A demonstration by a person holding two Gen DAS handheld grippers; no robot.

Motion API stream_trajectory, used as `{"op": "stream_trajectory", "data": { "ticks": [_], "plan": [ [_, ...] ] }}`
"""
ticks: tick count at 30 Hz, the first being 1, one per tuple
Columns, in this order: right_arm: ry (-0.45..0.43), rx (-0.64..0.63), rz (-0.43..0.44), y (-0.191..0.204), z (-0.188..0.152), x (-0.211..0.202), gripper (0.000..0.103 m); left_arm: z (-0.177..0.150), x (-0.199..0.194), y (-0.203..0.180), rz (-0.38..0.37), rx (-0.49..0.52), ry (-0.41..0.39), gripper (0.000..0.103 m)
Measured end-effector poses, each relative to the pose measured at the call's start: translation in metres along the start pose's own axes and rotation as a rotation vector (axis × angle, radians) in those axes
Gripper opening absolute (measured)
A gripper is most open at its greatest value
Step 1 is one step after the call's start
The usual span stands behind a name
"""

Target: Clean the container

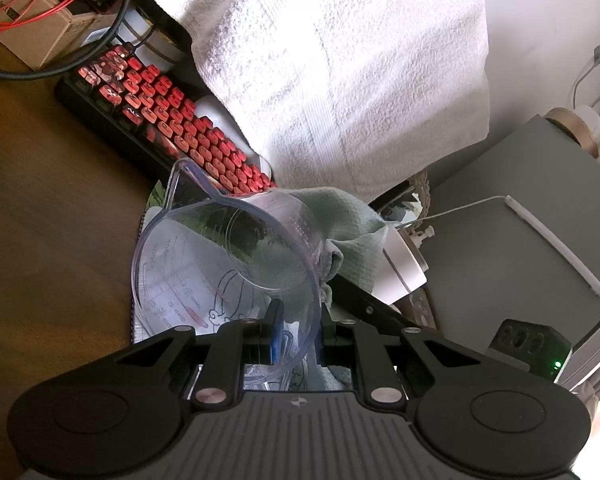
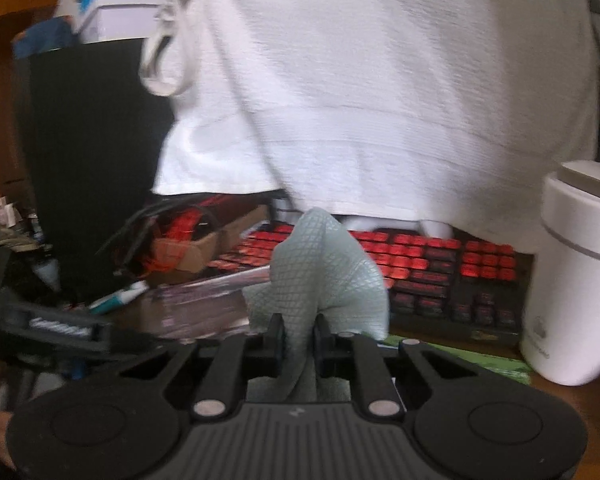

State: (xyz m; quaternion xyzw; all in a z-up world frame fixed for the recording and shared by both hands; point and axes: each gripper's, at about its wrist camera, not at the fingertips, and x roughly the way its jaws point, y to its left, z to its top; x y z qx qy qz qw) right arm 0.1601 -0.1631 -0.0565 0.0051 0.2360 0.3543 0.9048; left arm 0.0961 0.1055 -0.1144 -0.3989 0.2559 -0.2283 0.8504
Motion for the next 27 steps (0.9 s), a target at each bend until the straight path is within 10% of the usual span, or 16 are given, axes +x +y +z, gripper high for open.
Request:
{"op": "stream_trajectory", "data": {
  "ticks": [27],
  "plan": [
    [0.000, -0.046, 0.078, 0.022, 0.006, -0.005, 0.013, 0.001, 0.002, 0.000, 0.004, 0.001, -0.002, 0.015]
  ]
}}
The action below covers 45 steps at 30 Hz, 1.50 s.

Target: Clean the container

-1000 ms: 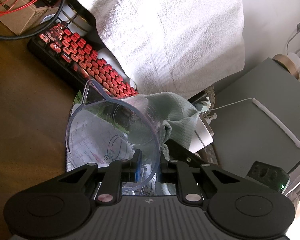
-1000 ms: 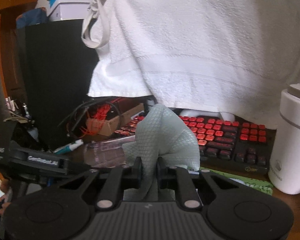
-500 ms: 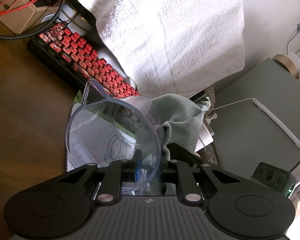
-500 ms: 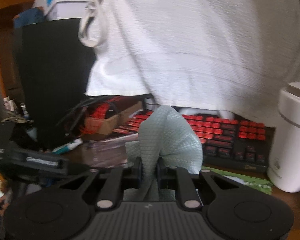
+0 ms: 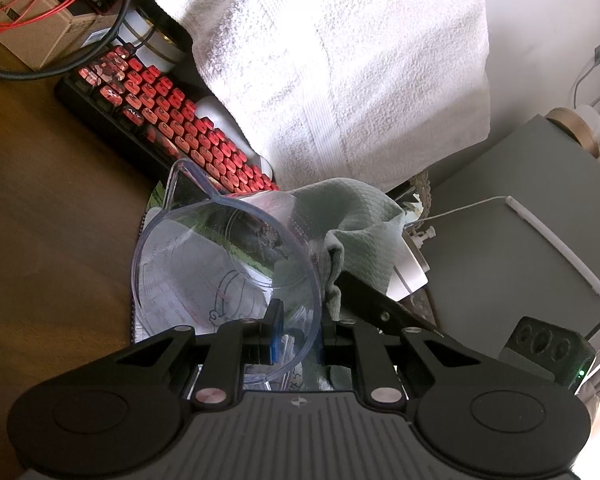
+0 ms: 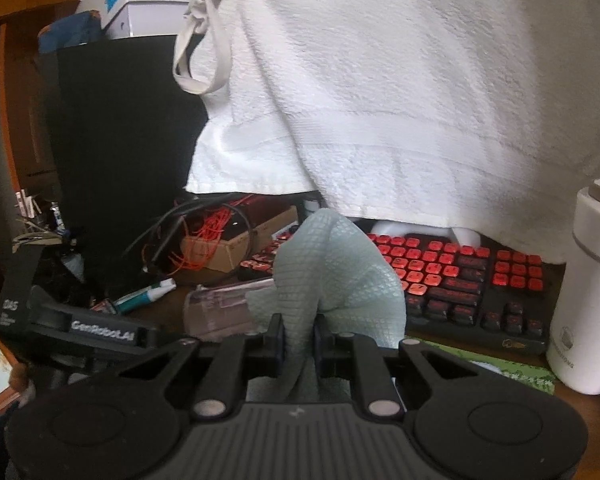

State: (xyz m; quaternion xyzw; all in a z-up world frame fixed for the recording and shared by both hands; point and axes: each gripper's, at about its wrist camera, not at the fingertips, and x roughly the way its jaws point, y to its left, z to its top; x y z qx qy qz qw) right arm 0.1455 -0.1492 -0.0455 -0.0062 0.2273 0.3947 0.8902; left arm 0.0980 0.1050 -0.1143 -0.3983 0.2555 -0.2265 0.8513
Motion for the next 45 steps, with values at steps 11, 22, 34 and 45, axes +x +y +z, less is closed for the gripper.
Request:
{"op": "stream_trajectory", "data": {
  "ticks": [11, 22, 34, 45],
  "plan": [
    [-0.008, -0.010, -0.131, -0.013, 0.003, 0.011, 0.013, -0.001, -0.001, -0.001, 0.004, 0.001, 0.000, 0.016],
    [-0.005, -0.044, -0.002, 0.006, 0.001, 0.002, 0.014, -0.002, 0.000, -0.001, 0.004, -0.003, -0.003, 0.016],
    [0.007, -0.035, -0.017, 0.004, 0.003, 0.005, 0.014, 0.002, 0.000, 0.003, -0.003, -0.004, 0.004, 0.016],
    [0.043, -0.002, -0.187, -0.022, -0.001, 0.017, 0.013, 0.002, -0.001, 0.004, -0.005, -0.002, 0.009, 0.016]
  ]
}}
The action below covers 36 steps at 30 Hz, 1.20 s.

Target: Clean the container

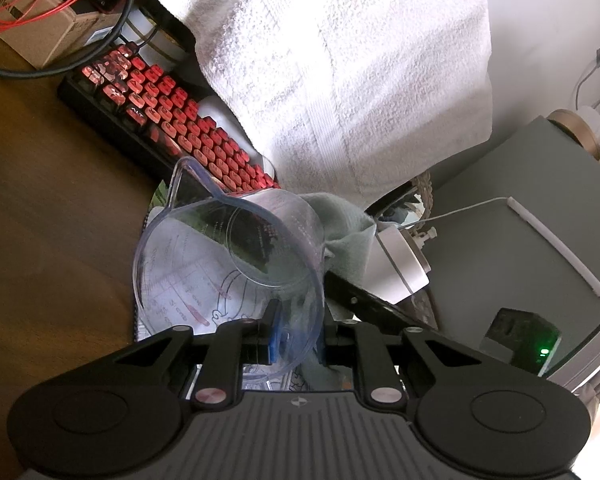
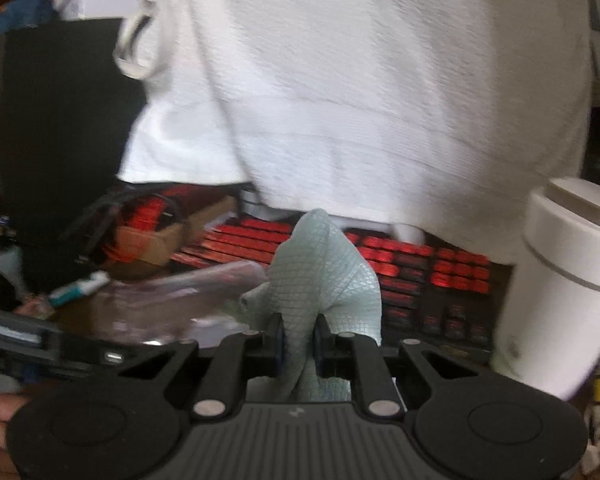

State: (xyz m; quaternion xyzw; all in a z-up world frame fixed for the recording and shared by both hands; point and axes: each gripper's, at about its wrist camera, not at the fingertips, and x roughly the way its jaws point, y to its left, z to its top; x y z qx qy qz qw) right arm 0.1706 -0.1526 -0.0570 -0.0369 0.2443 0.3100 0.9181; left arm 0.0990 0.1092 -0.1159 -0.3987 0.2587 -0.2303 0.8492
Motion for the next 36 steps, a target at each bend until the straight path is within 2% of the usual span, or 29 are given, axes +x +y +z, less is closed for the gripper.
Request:
{"op": "stream_trajectory", "data": {
  "ticks": [9, 13, 17, 22, 26, 29, 31, 34, 36],
  "plan": [
    [0.023, 0.037, -0.138, -0.040, -0.006, -0.008, 0.013, 0.001, 0.001, 0.001, -0.004, -0.005, 0.001, 0.016],
    [0.043, 0.080, -0.176, -0.054, -0.010, -0.016, 0.015, 0.001, 0.001, 0.001, -0.005, -0.006, 0.002, 0.016],
    [0.047, 0.117, -0.168, -0.059, -0.011, -0.026, 0.017, 0.000, 0.001, 0.001, -0.005, -0.006, 0.003, 0.017],
    [0.040, 0.115, -0.158, -0.055, 0.003, -0.043, 0.038, 0.001, 0.000, 0.002, -0.006, -0.009, 0.004, 0.017],
    [0.045, 0.136, -0.156, -0.054, 0.020, -0.057, 0.043, 0.001, 0.000, 0.003, -0.005, -0.012, 0.004, 0.017],
    [0.071, 0.190, -0.100, -0.051, 0.032, -0.063, 0.044, 0.001, 0.001, 0.003, -0.004, -0.015, 0.004, 0.017],
    [0.108, 0.244, -0.025, -0.049, 0.039, -0.064, 0.044, 0.001, 0.001, 0.003, -0.004, -0.016, 0.004, 0.017],
    [0.196, 0.351, 0.074, -0.046, 0.043, -0.053, 0.044, 0.000, 0.001, 0.003, -0.003, -0.019, 0.004, 0.017],
    [0.256, 0.432, 0.103, -0.047, 0.041, -0.042, 0.044, 0.000, 0.001, 0.003, -0.003, -0.020, 0.004, 0.019]
  ]
}}
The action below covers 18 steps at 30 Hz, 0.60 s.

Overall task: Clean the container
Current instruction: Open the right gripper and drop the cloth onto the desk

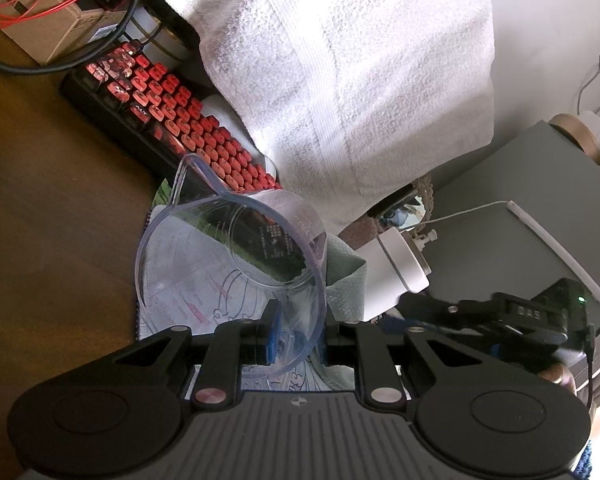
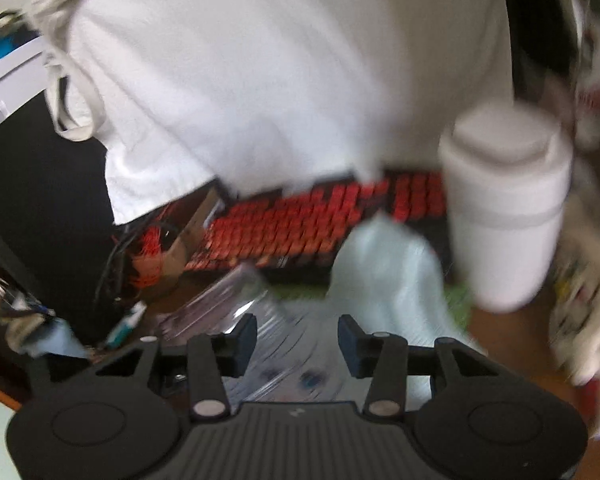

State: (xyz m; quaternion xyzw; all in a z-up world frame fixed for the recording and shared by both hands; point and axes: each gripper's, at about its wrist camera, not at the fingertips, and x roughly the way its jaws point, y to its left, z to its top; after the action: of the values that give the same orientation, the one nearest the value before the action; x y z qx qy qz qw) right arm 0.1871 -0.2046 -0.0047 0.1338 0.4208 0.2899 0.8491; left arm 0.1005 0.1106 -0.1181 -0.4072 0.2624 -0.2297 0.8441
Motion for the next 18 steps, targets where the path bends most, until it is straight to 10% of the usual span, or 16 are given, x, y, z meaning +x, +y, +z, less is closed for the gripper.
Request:
{"op": "stream_trajectory", "data": {
  "ticks": [18],
  "plan": [
    [0.238, 0.281, -0.055, 0.007, -0.007, 0.069, 0.014, -0.002, -0.001, -0.001, 0.007, -0.004, -0.010, 0.019]
  ]
}}
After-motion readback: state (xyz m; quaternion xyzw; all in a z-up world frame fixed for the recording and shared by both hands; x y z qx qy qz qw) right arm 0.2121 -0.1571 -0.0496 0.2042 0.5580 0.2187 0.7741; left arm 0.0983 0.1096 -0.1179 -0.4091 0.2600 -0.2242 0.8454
